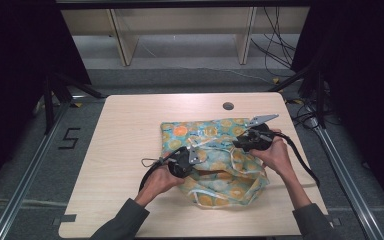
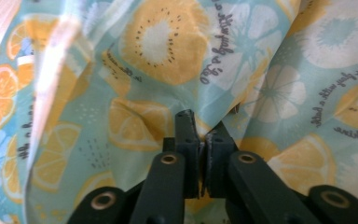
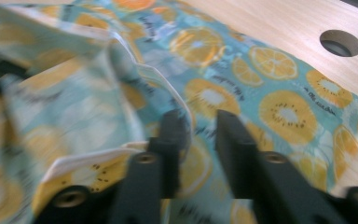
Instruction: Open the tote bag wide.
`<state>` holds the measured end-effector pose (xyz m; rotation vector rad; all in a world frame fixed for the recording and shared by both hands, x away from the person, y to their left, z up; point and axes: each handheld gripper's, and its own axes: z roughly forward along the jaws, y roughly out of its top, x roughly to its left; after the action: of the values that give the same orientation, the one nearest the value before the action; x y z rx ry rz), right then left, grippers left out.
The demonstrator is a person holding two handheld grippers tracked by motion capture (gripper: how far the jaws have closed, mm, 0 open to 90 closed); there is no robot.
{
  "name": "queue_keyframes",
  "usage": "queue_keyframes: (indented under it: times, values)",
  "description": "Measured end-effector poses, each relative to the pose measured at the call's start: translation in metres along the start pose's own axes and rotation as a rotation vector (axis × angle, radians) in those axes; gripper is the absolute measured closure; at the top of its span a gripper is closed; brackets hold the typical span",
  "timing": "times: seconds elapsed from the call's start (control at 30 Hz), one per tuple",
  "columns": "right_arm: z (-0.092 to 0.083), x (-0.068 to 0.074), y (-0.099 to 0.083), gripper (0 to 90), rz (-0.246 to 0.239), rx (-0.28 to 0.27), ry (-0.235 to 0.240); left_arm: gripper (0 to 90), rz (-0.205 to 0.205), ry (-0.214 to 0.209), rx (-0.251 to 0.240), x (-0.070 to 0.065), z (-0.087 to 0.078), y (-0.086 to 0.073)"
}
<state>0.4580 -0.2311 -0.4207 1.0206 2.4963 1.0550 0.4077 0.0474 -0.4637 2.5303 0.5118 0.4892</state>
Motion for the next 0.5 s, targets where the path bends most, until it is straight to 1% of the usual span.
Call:
queue_keyframes:
  times: [0.03, 0.07, 0.1, 0.13, 0.17, 0.2, 0.23, 0.27, 0.3, 0.33, 0.37, 0.4, 0.43, 0.47, 0.5]
  values:
    - [-0.008, 0.004, 0.0, 61.1, -0.013, -0.028, 0.005, 87.7, -0.017, -0.012, -0.008, 0.001, -0.001, -0.001]
    - [-0.017, 0.009, -0.001, 56.1, -0.008, -0.056, 0.012, 88.2, -0.026, -0.015, -0.01, 0.002, -0.002, -0.001]
    - [-0.029, 0.014, -0.001, 52.3, -0.005, -0.041, 0.023, 88.4, -0.031, -0.013, -0.012, 0.003, -0.003, -0.002]
    - [-0.039, 0.02, -0.004, 48.9, -0.005, -0.045, 0.036, 88.5, -0.029, -0.022, -0.008, 0.004, -0.004, -0.002]
    - [-0.039, 0.02, -0.004, 48.9, -0.005, -0.045, 0.036, 88.5, -0.029, -0.022, -0.008, 0.004, -0.004, -0.002]
    - [-0.058, 0.032, -0.011, 42.0, -0.02, -0.016, 0.048, 88.5, -0.038, -0.024, -0.023, 0.004, -0.005, -0.002]
    - [-0.062, 0.036, -0.014, 40.7, -0.035, -0.013, 0.054, 88.5, -0.043, -0.02, -0.023, 0.004, -0.006, -0.002]
    - [-0.07, 0.044, -0.019, 38.7, -0.046, -0.005, 0.054, 88.5, -0.04, -0.026, -0.024, 0.005, -0.007, -0.003]
    - [-0.074, 0.049, -0.023, 37.0, -0.083, 0.002, 0.063, 88.5, -0.04, -0.026, -0.024, 0.005, -0.007, -0.003]
    - [-0.074, 0.056, -0.028, 36.0, -0.088, 0.008, 0.078, 88.5, -0.053, -0.025, -0.034, 0.006, -0.01, -0.002]
    - [-0.073, 0.063, -0.032, 35.7, -0.101, 0.016, 0.098, 88.5, -0.053, -0.025, -0.034, 0.006, -0.01, -0.002]
    - [-0.071, 0.067, -0.033, 35.4, -0.14, 0.014, 0.109, 88.4, -0.056, -0.027, -0.047, 0.008, -0.011, -0.002]
    - [-0.068, 0.074, -0.034, 35.4, -0.161, 0.036, 0.119, 88.4, -0.053, -0.021, -0.042, 0.008, -0.013, -0.001]
    - [-0.062, 0.081, -0.035, 35.3, -0.175, 0.057, 0.123, 88.3, -0.052, -0.024, -0.046, 0.009, -0.013, -0.001]
    - [-0.062, 0.081, -0.035, 35.3, -0.175, 0.057, 0.123, 88.2, -0.052, -0.024, -0.046, 0.009, -0.013, -0.001]
